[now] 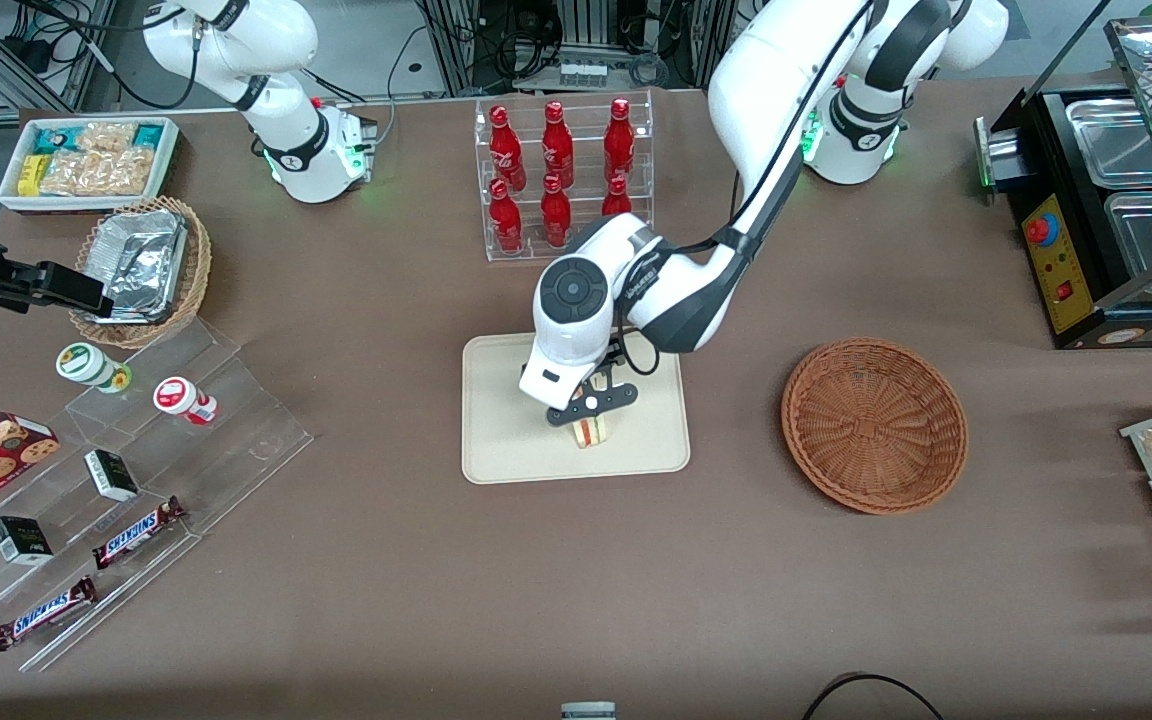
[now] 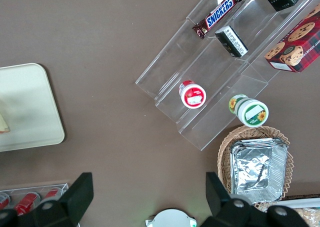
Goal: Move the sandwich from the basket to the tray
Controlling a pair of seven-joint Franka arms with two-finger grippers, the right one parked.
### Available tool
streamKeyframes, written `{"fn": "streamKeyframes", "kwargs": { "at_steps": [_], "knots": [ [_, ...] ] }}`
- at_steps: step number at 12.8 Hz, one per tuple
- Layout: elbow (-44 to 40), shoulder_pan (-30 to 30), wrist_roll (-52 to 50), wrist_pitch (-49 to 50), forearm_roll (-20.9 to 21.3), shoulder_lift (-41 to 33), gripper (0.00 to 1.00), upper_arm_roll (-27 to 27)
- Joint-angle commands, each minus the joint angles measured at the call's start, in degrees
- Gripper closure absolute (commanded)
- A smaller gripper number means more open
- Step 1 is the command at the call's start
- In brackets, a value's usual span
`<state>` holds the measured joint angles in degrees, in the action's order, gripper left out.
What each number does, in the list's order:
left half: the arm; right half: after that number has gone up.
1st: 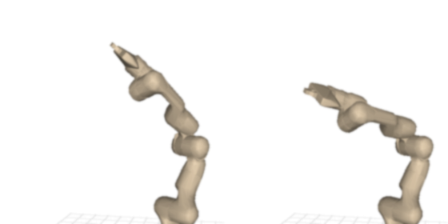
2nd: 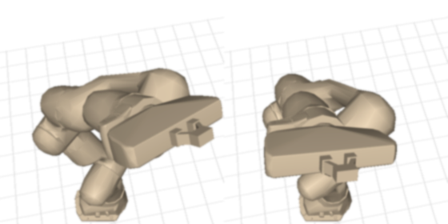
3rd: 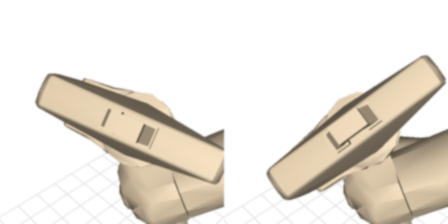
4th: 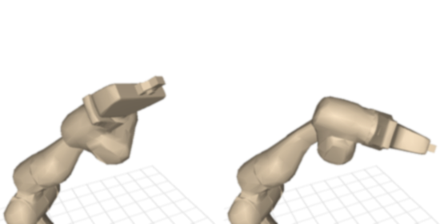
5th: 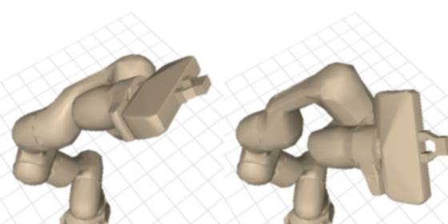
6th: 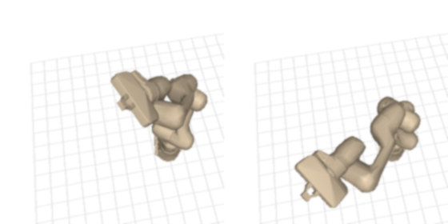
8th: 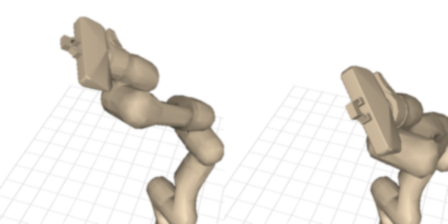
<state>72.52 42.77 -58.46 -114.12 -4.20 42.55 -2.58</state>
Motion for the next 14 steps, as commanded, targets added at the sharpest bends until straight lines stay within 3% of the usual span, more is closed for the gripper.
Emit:
{"fn": "streamKeyframes", "kwargs": {
  "at_steps": [1, 5, 9, 14],
  "knots": [
    [0.5, -1.8, 8.1, 4.1, 0.2, -3.4, 0.00, 0.6],
    [1.2, -7.2, 11.8, 11.4, 0.3, -10.8, 0.00, 3.1],
    [2.7, -14.5, 24.3, 17.2, 0.0, -15.2, 0.00, 3.1],
    [10.8, -24.7, 42.9, 21.1, -1.1, -23.5, 0.00, 3.1]
  ]
}}
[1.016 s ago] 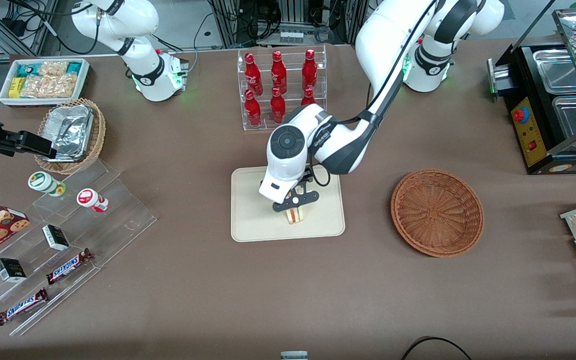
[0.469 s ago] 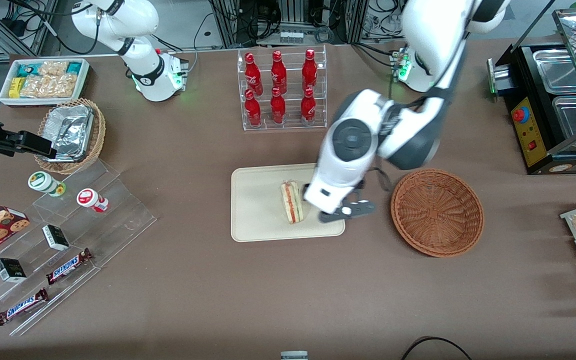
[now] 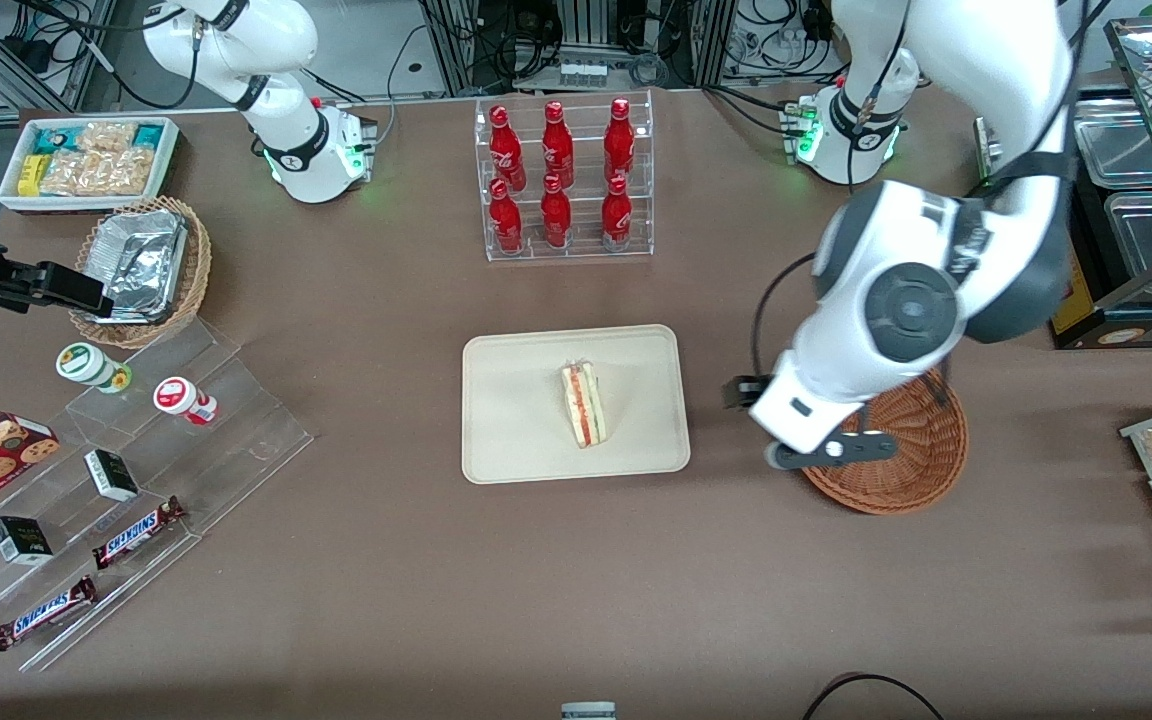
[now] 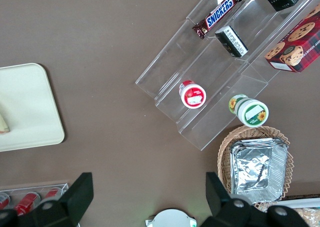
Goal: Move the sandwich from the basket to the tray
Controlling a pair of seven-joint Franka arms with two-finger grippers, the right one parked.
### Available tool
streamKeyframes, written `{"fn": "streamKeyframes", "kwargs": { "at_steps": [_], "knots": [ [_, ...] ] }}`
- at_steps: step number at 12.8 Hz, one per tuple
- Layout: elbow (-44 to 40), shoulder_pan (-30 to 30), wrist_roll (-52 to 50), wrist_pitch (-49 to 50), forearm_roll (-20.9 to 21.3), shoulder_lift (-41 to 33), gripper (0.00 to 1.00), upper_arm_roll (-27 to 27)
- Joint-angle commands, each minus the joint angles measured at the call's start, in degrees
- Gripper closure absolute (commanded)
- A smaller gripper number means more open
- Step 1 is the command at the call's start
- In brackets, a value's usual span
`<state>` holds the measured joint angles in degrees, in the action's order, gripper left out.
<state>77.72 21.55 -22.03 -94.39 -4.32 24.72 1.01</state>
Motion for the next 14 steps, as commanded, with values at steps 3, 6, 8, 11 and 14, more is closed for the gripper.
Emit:
{"fn": "streamKeyframes", "kwargs": {
  "at_steps": [3, 6, 8, 11, 14],
  "knots": [
    [6.4, -8.4, 14.2, 7.8, -0.4, -9.7, 0.00, -0.4],
    [6.5, -12.7, 16.7, 12.8, 0.0, -14.2, 0.00, -0.7],
    [7.0, -19.6, 17.5, 15.5, 0.1, -16.6, 0.00, -5.3],
    [9.8, -24.8, 17.9, 17.6, 3.6, -21.7, 0.00, -10.0],
    [13.8, -26.4, 18.2, 18.2, 3.7, -27.5, 0.00, -10.1]
  ]
}}
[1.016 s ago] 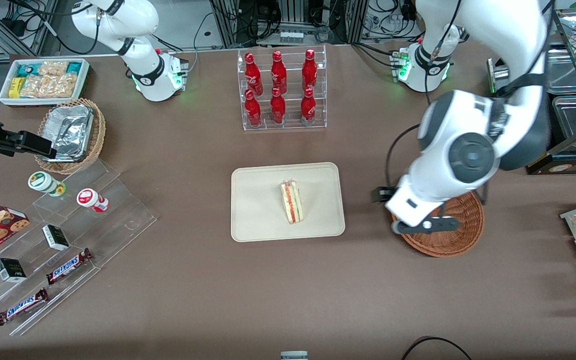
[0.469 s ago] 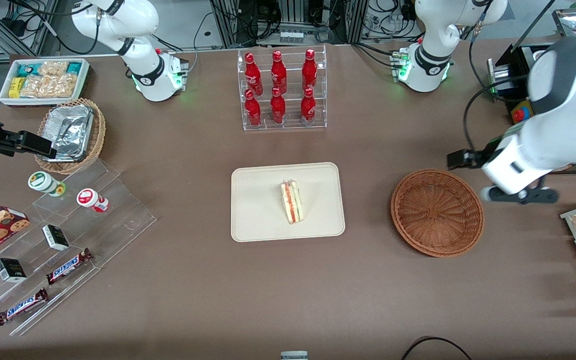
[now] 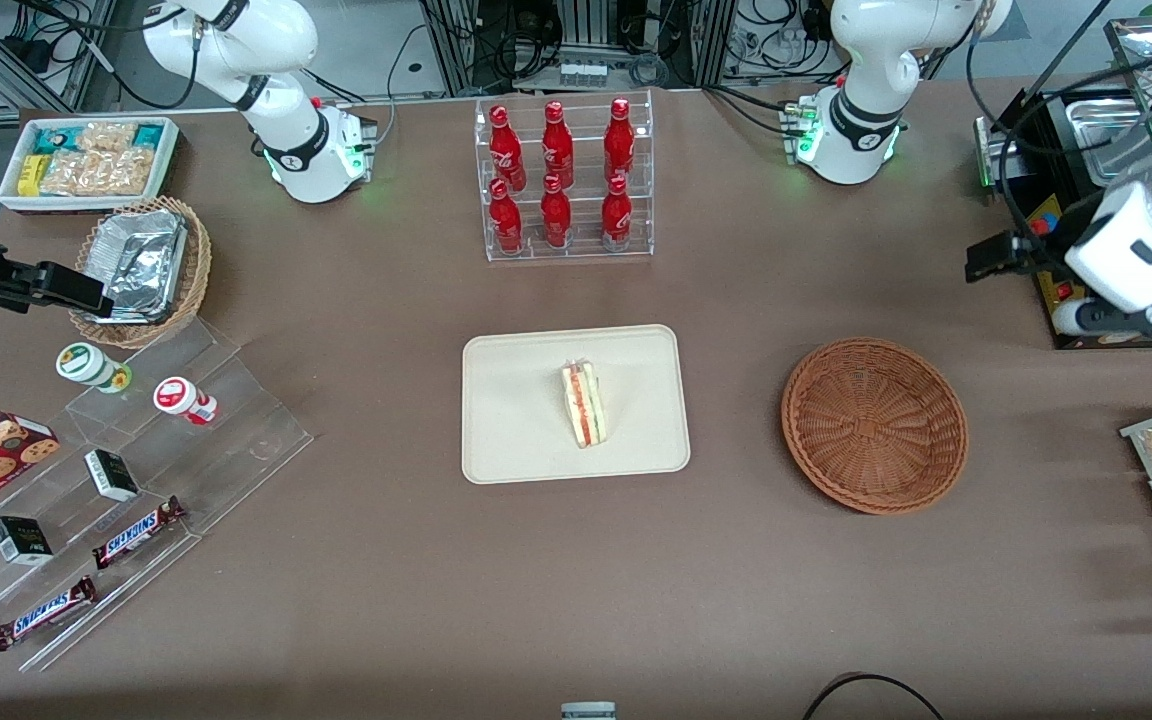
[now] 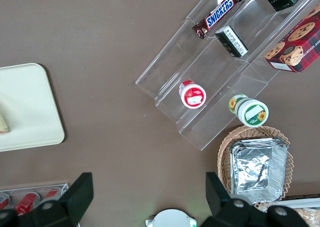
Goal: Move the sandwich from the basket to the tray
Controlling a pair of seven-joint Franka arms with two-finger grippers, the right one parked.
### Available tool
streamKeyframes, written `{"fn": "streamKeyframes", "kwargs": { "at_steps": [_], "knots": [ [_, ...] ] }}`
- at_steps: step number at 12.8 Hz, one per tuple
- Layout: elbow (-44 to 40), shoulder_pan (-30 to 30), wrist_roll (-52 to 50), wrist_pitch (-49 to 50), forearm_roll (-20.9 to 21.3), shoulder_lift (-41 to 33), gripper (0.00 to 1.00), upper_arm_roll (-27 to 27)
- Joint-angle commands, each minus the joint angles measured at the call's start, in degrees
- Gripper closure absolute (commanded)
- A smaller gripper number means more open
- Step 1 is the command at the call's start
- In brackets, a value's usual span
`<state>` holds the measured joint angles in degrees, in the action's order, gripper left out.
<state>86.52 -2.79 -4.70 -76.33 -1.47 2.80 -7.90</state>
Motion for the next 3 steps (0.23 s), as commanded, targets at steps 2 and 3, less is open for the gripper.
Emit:
{"fn": "streamKeyframes", "kwargs": {
  "at_steps": [2, 3],
  "knots": [
    [6.2, -2.7, 1.5, 0.2, 0.9, -7.5, 0.00, -1.2],
    [6.2, -3.3, 1.5, 0.0, 0.9, -7.5, 0.00, -1.2]
  ]
}}
